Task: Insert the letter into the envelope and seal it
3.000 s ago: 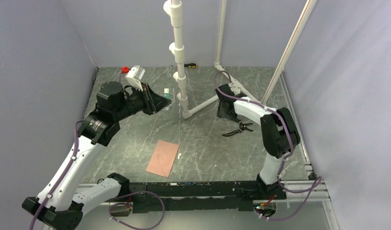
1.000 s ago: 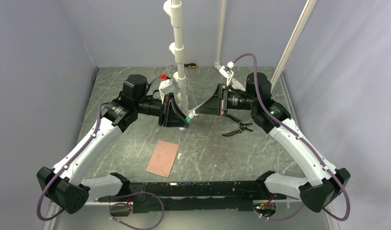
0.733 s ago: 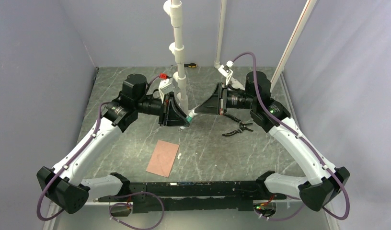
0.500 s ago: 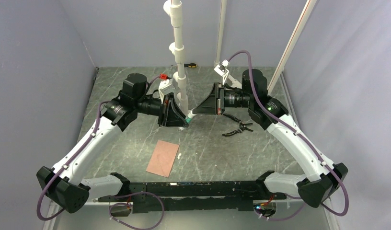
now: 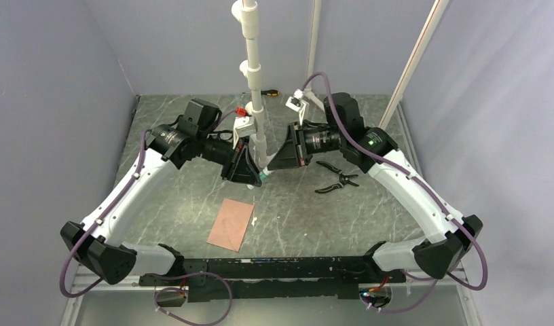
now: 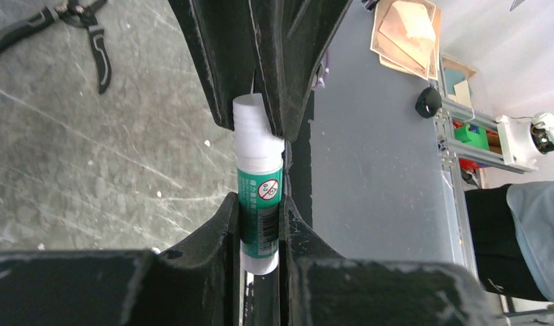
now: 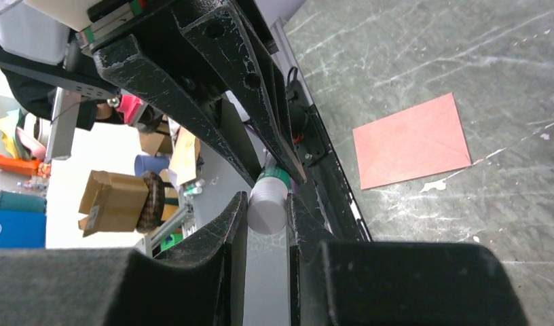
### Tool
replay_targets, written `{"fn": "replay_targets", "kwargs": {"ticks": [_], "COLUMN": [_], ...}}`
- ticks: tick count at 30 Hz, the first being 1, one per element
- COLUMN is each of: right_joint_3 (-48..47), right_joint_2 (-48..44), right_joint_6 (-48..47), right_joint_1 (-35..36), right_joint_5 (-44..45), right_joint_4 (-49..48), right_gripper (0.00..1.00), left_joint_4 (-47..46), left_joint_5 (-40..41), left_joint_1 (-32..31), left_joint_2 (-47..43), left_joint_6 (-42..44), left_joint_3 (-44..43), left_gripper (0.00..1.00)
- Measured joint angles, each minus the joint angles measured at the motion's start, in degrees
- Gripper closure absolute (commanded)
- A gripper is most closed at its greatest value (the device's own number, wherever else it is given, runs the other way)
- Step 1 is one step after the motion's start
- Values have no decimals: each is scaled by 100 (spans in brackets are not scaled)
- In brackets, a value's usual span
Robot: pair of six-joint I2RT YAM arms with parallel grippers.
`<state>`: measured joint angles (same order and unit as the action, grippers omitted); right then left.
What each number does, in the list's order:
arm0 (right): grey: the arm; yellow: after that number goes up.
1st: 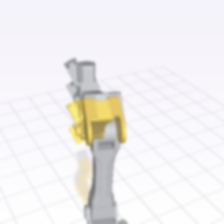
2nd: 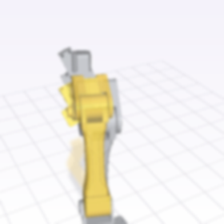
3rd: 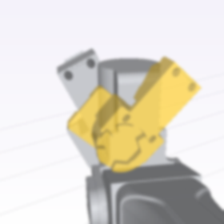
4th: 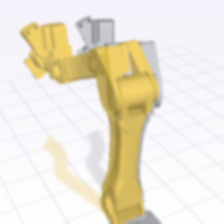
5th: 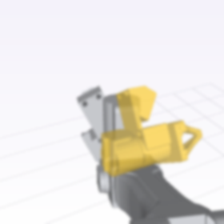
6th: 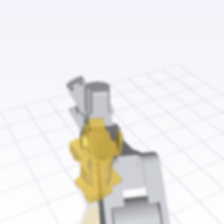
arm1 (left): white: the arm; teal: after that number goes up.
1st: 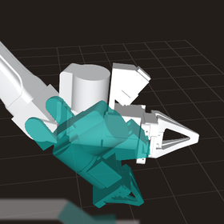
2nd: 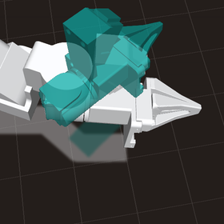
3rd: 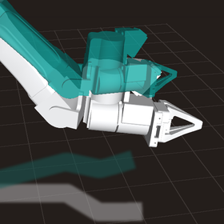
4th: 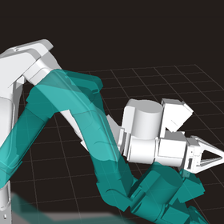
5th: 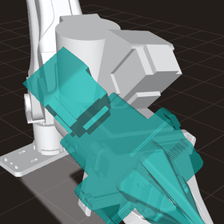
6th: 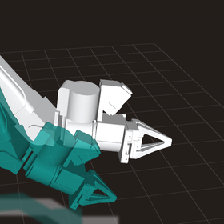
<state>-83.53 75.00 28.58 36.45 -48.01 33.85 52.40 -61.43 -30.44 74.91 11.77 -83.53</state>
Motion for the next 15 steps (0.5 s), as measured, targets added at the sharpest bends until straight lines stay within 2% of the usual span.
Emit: {"fn": "replay_targets", "kwargs": {"ticks": [7, 15], "right_joint_3": [-221, -188], "right_joint_2": [343, 450], "right_joint_6": [-313, -199], "right_joint_1": [282, 420], "right_joint_5": [212, 640], "right_joint_4": [503, 391], "right_gripper": [100, 100], "left_joint_4": [570, 221], "left_joint_5": [323, 1014], "left_joint_1": [-13, -48], "left_joint_2": [79, -195], "left_joint_6": [284, 245], "left_joint_3": [-101, 166], "left_gripper": [98, 98]}}
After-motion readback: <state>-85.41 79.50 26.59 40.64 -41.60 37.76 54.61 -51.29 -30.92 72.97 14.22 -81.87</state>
